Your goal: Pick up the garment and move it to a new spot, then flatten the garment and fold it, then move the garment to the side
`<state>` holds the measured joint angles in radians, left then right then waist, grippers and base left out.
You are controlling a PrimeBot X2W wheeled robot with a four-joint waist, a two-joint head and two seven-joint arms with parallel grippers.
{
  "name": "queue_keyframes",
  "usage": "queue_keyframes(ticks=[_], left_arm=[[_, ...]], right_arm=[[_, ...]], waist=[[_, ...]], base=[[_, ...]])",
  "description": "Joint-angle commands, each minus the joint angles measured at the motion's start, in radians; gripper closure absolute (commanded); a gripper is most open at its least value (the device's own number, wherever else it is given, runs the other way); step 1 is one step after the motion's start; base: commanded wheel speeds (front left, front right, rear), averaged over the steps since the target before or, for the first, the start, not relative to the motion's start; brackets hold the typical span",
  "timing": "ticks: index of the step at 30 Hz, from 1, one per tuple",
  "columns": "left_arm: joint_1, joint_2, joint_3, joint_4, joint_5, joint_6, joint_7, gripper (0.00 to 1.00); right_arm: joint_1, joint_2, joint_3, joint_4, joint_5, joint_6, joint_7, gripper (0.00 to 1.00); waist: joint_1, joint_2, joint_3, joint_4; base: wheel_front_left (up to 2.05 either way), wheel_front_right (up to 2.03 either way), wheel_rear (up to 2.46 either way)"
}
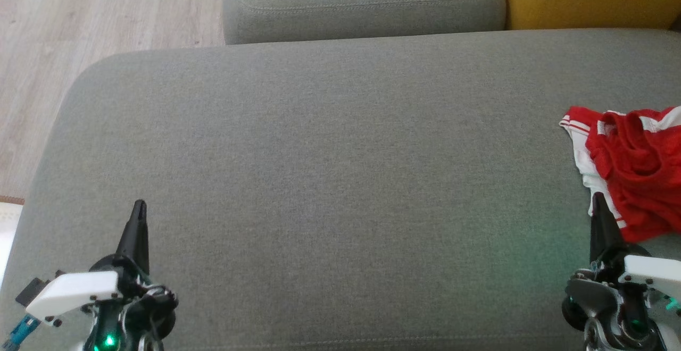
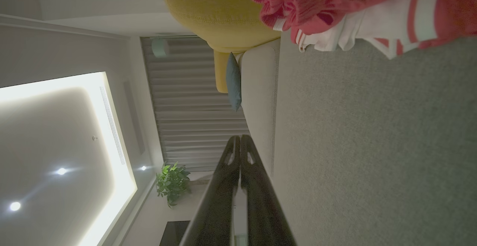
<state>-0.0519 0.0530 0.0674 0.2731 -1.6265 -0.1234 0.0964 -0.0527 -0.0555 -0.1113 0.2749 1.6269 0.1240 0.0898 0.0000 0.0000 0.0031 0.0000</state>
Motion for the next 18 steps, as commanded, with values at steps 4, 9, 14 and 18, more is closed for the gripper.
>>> queue_keyframes(ticks=[4, 9, 14, 18], left_arm=[[-0.055, 0.006, 0.034, -0.028, 0.008, -0.007, 0.007, 1.00], [-0.055, 0.006, 0.035, -0.028, 0.009, -0.007, 0.008, 1.00], [-0.055, 0.005, 0.036, -0.028, 0.009, -0.007, 0.009, 1.00], [-0.055, 0.005, 0.037, -0.028, 0.010, -0.007, 0.009, 1.00]], right_arm=[[-0.054, -0.007, 0.015, -0.031, -0.004, 0.007, 0.010, 1.00], [-0.054, -0.007, 0.014, -0.031, -0.005, 0.007, 0.011, 1.00], [-0.054, -0.006, 0.012, -0.031, -0.006, 0.007, 0.011, 1.00], [-0.054, -0.005, 0.012, -0.031, -0.007, 0.007, 0.012, 1.00]], waist=[[0.0000, 0.0000, 0.000, 0.000], [0.0000, 0.0000, 0.000, 0.000], [0.0000, 0.0000, 0.000, 0.000], [0.0000, 0.0000, 0.000, 0.000]], base=[[0.00, 0.00, 0.00], [0.00, 0.00, 0.00], [0.00, 0.00, 0.00], [0.00, 0.00, 0.00]])
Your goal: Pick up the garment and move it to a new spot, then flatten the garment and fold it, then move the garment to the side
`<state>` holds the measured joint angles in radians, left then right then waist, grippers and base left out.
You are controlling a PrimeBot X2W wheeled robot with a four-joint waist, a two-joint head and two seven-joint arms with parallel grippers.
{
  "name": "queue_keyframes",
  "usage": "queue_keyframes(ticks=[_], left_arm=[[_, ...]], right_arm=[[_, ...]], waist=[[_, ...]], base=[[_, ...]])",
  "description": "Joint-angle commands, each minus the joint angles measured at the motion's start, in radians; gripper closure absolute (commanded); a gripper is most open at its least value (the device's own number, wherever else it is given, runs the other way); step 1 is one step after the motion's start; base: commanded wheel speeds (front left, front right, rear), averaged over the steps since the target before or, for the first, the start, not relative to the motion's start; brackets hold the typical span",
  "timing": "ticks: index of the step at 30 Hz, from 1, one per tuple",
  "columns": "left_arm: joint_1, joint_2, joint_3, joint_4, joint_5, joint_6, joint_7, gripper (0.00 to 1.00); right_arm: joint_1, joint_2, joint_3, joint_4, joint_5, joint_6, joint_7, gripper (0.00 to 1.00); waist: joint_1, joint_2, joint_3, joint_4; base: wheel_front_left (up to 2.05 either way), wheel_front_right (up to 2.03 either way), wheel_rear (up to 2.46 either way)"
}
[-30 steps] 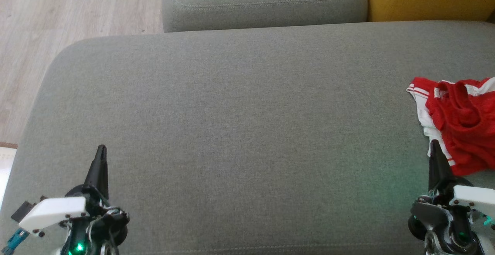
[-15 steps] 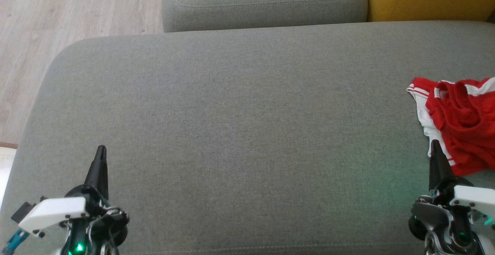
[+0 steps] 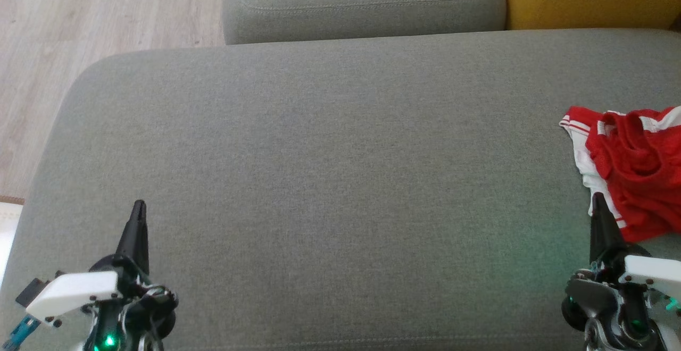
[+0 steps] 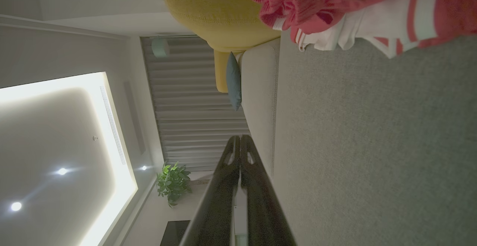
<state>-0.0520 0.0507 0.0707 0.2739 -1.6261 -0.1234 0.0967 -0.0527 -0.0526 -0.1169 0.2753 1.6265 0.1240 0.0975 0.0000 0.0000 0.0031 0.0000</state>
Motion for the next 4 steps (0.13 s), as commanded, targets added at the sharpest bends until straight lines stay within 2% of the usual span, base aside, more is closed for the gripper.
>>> queue_keyframes(ticks=[1, 4], left_arm=[[-0.055, 0.007, 0.034, -0.029, 0.010, -0.007, 0.009, 1.00], [-0.055, 0.007, 0.034, -0.029, 0.010, -0.007, 0.009, 1.00]], right_arm=[[-0.054, -0.008, 0.017, -0.031, -0.006, 0.007, 0.005, 1.00], [-0.054, -0.007, 0.016, -0.031, -0.007, 0.007, 0.005, 1.00]], waist=[[0.0000, 0.0000, 0.000, 0.000], [0.0000, 0.0000, 0.000, 0.000]], base=[[0.00, 0.00, 0.00], [0.00, 0.00, 0.00]])
